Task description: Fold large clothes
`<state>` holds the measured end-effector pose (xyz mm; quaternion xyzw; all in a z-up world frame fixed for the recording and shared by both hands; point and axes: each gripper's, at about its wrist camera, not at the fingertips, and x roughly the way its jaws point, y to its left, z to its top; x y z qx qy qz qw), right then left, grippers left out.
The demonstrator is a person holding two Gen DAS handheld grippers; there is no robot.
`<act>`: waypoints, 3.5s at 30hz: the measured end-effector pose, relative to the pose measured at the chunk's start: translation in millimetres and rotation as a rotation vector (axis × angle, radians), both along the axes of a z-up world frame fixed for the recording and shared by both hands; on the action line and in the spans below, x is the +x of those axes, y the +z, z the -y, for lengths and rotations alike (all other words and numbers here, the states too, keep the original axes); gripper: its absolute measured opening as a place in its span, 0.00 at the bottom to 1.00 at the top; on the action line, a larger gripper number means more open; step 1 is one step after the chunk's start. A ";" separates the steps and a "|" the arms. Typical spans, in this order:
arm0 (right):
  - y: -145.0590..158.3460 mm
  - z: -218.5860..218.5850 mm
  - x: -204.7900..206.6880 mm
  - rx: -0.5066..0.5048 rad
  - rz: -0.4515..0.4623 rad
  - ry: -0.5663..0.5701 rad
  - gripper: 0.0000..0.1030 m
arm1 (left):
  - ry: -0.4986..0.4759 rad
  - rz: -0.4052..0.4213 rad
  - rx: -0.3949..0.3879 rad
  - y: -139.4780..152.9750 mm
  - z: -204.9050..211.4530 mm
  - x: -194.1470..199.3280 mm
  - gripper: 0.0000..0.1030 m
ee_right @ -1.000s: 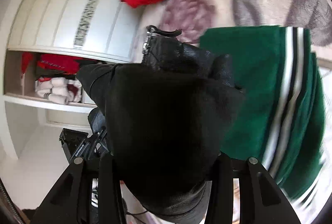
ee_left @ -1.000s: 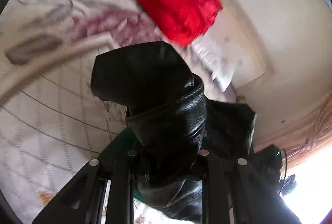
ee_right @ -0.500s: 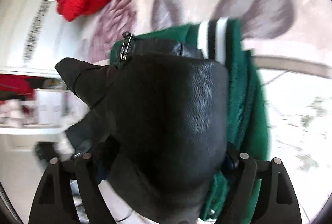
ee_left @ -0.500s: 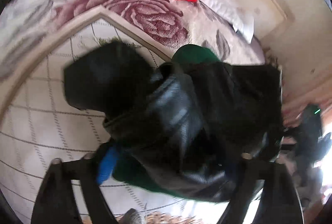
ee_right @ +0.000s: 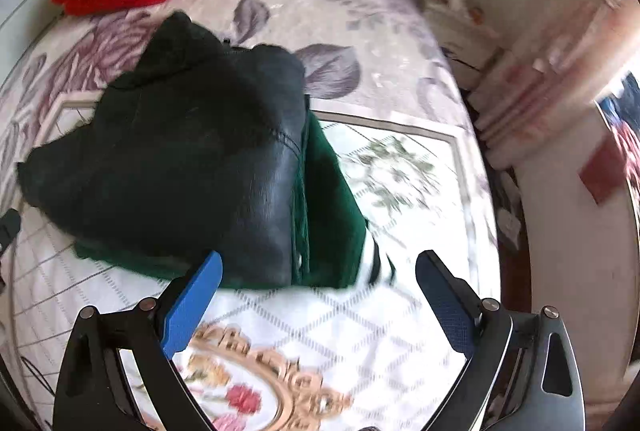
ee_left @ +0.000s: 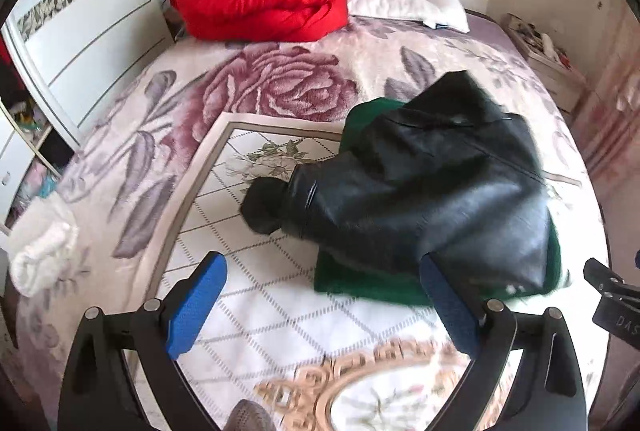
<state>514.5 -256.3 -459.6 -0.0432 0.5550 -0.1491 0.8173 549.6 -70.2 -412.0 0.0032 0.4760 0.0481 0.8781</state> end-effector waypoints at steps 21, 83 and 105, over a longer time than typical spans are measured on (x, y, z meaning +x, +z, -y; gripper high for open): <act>342.4 -48.8 -299.9 -0.055 0.233 -0.095 0.96 | -0.142 0.149 -0.009 283.6 23.8 -244.5 0.95; 526.2 -90.2 -477.9 -0.014 0.452 -0.001 1.00 | -0.119 0.301 -0.027 390.9 2.2 -380.0 1.00; 518.4 -98.7 -494.1 0.003 0.445 0.010 1.00 | -0.112 0.291 -0.023 398.8 1.0 -384.7 1.00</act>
